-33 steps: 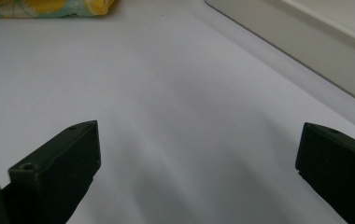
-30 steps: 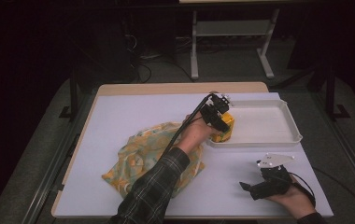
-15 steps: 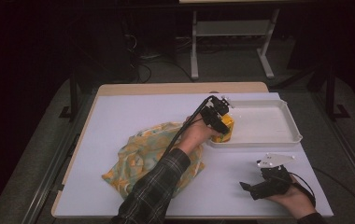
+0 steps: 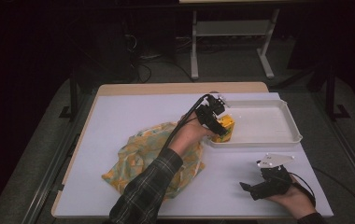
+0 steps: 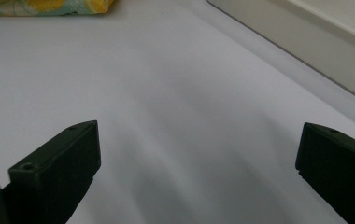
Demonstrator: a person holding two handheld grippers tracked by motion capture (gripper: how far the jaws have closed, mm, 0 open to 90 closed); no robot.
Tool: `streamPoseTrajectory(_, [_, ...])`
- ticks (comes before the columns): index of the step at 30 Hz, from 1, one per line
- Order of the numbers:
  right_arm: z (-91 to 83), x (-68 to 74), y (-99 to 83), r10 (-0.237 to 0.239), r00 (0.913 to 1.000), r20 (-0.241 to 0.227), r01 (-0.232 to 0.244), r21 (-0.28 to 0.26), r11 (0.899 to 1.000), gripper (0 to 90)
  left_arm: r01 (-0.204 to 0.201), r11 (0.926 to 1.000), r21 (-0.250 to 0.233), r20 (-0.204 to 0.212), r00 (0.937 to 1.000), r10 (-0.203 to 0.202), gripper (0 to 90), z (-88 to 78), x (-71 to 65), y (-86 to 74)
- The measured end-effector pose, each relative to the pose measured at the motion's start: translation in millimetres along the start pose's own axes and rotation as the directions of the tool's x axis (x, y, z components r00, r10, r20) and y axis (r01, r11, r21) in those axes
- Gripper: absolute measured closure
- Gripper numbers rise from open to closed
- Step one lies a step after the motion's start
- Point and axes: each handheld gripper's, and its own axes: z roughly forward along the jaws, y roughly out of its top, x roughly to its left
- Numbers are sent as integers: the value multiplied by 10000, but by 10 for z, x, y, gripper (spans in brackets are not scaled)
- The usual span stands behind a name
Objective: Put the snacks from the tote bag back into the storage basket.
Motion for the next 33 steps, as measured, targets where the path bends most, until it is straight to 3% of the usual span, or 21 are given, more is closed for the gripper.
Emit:
streamPoseTrajectory(15, [8, -3, -10, 77, 10000, 28, -77, 142, 9999, 0, -210, 9998, -71, 391, 9990, 213, 165, -358, -28, -293])
streamPoseTrajectory(25, [11, -11, -17, -12, 10000, 69, 11, 196, 9998, 0, -258, 9989, -397, 370, 9989, 272, 161, -632, -15, -525])
streamPoseTrajectory(30, [0, -19, -20, -26, 9999, 123, 23, 212, 9998, 0, -190, 9974, -693, 232, 9995, 207, 169, -840, 0, -729])
streamPoseTrajectory(33, [-19, -25, -5, -84, 9999, 104, 82, 201, 9998, 76, -98, 9966, -823, 204, 9997, 115, 173, -926, 13, -853])
